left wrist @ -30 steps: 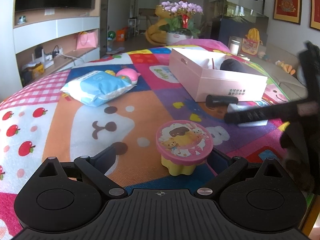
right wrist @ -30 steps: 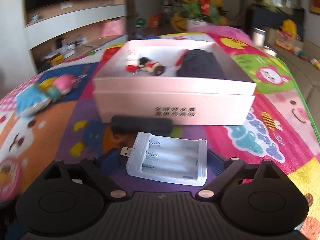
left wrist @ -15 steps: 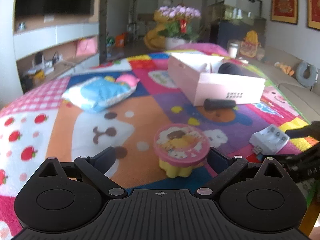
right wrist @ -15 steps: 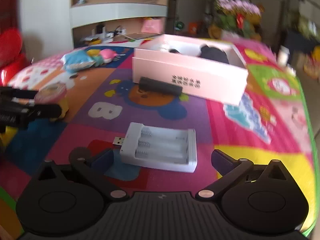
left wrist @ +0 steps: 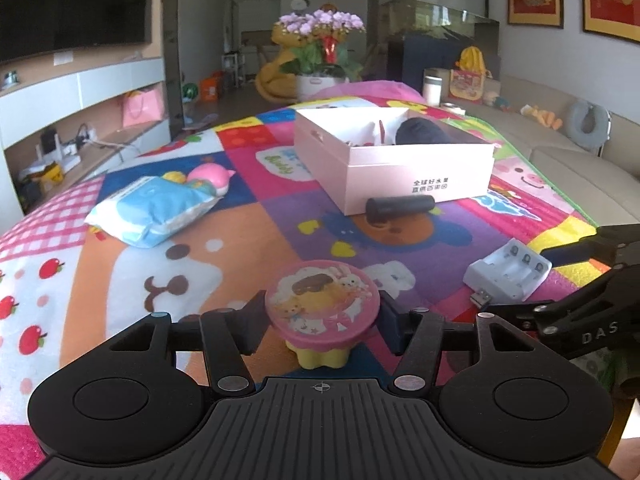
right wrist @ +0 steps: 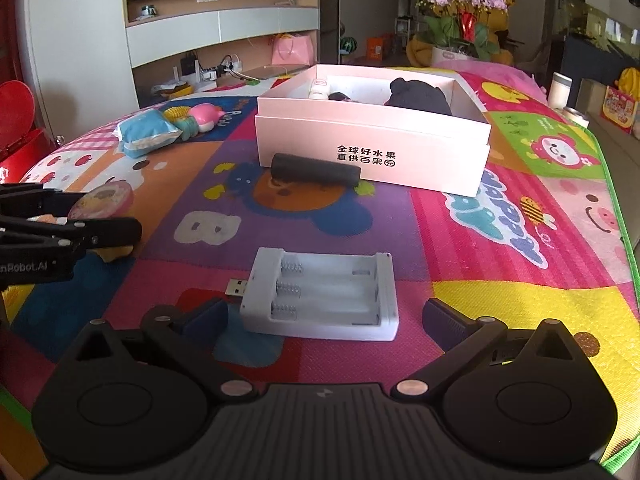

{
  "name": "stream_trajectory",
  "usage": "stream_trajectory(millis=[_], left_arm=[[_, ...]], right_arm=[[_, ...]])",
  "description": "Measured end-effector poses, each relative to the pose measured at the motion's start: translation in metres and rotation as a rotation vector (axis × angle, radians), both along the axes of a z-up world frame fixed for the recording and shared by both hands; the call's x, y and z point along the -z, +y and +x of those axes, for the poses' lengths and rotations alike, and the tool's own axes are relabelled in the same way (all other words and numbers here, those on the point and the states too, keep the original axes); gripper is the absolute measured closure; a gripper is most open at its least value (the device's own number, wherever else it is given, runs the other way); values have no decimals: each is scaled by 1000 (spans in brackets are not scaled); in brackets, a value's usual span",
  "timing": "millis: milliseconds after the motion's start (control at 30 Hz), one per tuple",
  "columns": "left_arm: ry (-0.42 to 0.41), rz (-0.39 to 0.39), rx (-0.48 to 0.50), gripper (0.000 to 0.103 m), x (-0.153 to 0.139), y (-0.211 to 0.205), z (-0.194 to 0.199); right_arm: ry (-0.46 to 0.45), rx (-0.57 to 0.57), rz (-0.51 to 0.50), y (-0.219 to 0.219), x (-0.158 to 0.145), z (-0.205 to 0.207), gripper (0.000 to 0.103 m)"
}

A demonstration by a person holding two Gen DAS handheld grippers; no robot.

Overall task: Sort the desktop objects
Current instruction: 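Grasp the white battery charger with the right tool while the left tool holds the figurine, then lift the figurine and charger and drop both into the pink box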

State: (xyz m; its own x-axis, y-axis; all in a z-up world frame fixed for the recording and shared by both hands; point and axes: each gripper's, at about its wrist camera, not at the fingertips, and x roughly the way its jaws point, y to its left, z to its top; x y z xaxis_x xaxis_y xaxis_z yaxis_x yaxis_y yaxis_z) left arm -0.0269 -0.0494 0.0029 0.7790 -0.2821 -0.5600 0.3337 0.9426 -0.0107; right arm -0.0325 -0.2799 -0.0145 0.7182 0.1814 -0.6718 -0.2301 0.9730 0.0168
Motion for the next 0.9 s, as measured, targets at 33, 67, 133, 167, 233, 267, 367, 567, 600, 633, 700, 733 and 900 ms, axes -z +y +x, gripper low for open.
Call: stream_trajectory(millis=[33, 67, 133, 167, 233, 267, 367, 567, 600, 633, 700, 733, 900], left_arm=[[0, 0, -2, 42, 0, 0, 0], [0, 2, -3, 42, 0, 1, -1], [3, 2, -3, 42, 0, 2, -3], [6, 4, -1, 42, -1, 2, -3], [12, 11, 1, 42, -2, 3, -5], [15, 14, 4, 42, -3, 4, -6], [17, 23, 23, 42, -9, 4, -12], [-54, -17, 93, 42, -53, -3, -8], [-90, -13, 103, 42, -64, -7, -3], [-134, -9, 114, 42, -77, -13, 2], [-211, -8, 132, 42, -100, -25, 19], [-238, -13, 138, 42, -109, -31, 28], [-293, -62, 142, 42, -139, -63, 88]], right_arm=[[4, 0, 0, 2, 0, 2, 0], [5, 1, -1, 3, -1, 4, 0], [9, -1, 0, 7, -1, 6, 0], [10, -8, 6, 8, -2, 7, 0], [5, -26, 3, 12, -3, 5, 12], [-1, -41, -7, 14, -5, 3, 12], [8, -87, 15, 12, -11, -4, 12], [-173, -54, -20, -18, -64, -24, 12], [-224, -29, -22, -26, -78, -26, 12], [-284, 2, -21, -35, -96, -27, 12], [-389, 61, -19, -50, -128, -25, 12], [-434, 87, -18, -56, -144, -22, 12], [-546, 123, -9, -67, -201, 16, 12]])
